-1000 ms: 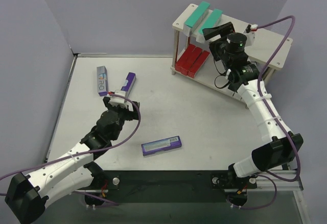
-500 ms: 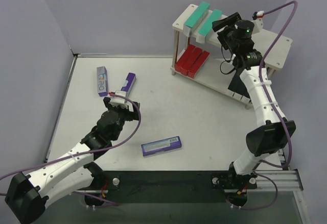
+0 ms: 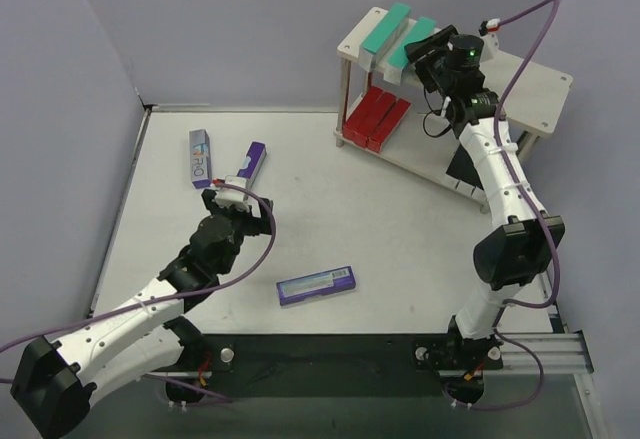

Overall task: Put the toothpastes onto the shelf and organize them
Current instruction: Adjust the toothpaste on the shelf.

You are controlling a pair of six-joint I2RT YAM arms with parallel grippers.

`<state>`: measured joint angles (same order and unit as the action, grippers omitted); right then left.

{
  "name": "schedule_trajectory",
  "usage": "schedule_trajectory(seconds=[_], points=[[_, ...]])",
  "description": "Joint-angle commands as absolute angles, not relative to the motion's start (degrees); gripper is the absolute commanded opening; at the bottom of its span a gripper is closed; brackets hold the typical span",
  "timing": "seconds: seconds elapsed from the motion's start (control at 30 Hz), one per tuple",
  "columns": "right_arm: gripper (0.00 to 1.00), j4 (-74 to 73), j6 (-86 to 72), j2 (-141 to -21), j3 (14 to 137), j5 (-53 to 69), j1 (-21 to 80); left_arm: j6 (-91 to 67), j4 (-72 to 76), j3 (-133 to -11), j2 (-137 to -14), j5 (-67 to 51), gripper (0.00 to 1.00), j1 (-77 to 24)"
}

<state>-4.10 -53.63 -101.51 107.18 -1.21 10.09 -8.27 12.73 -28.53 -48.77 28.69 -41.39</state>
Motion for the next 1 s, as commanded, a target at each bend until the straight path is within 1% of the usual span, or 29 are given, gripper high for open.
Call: schedule_trajectory(seconds=[0.0, 0.27, 0.4, 0.5, 0.97], points=[[0.46, -2.64, -53.88, -102.74, 110.21, -1.49, 9.49, -7.65, 14.77, -30.85, -49.13, 28.56, 0.95, -40.78], [0.42, -2.2, -54.23, -105.47, 112.5, -0.44, 9.23, -7.47, 14.77, -30.85, -49.48, 28.56, 0.95, -40.52], [0.39, -1.32, -54.4, -107.05, 113.99, 2.98, 9.32, -7.47, 14.77, -30.85, -49.57, 28.56, 0.95, -40.34], [0.39, -1.32, -54.4, -108.72, 115.48, 4.48, 9.32, -7.47, 14.85, -30.85, -49.57, 28.56, 0.95, -40.25], [0.37, -1.32, -54.49, -108.98, 115.22, 7.38, 9.93, -7.65, 15.12, -30.76, -49.92, 28.39, 0.95, -39.81]])
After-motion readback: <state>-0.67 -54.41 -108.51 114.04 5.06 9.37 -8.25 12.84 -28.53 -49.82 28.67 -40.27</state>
